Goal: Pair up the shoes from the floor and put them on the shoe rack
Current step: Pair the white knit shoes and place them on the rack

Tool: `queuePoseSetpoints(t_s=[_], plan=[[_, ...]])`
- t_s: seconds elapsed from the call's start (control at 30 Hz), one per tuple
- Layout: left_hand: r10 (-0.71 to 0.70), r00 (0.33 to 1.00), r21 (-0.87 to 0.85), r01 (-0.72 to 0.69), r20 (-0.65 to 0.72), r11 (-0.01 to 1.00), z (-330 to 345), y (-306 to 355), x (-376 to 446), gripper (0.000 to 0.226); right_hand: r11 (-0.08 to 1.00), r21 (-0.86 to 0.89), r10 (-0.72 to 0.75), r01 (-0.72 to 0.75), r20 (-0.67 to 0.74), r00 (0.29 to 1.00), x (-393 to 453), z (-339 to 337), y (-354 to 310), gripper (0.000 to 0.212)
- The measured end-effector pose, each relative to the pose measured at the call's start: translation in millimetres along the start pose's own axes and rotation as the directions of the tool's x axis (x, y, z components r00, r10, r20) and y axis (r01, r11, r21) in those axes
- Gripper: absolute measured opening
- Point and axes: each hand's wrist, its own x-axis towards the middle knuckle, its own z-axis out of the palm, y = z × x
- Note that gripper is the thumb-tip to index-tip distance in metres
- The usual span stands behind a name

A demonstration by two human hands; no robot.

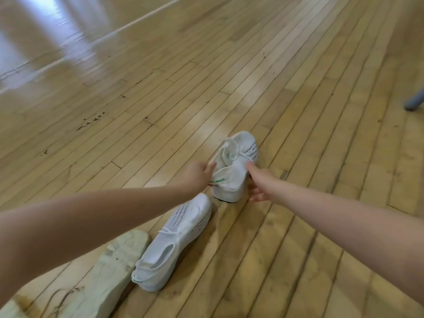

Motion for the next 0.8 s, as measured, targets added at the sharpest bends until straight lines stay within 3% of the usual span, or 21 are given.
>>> queuePoseSetpoints(t_s=[0.13,0.3,0.37,0.47,0.6,0.8], plan=[[0.009,0.989,-0.039,-0.003,0.147,0.999,48,28,-15,0.043,0.998,-0.028,0.048,-0.051,-0.090,0.995,-5,-25,29,0.049],[-0.031,0.930,-0.014,0.039,0.367,0.999,64,28,-24,0.040,0.981,-0.131,0.116,-0.143,-0.192,0.974,-21,-47,81,0.041],[-0.034,0.948,0.068,0.013,0.318,0.998,59,15,-22,0.040,0.974,-0.170,0.116,-0.150,-0.195,0.974,-25,-51,97,0.042],[-0.055,0.990,0.229,0.025,0.126,0.973,40,-15,-18,0.043,0.969,-0.208,0.095,-0.135,-0.192,0.977,-31,-50,117,0.045],[-0.280,0.959,0.382,0.245,0.039,0.891,22,-68,-28,0.061,0.950,-0.273,0.099,-0.151,-0.194,0.976,-40,-43,131,0.044],[-0.476,0.877,0.252,0.447,0.065,0.858,19,-97,-42,0.088,0.960,-0.216,0.139,-0.176,-0.178,0.974,-45,-27,134,0.042]])
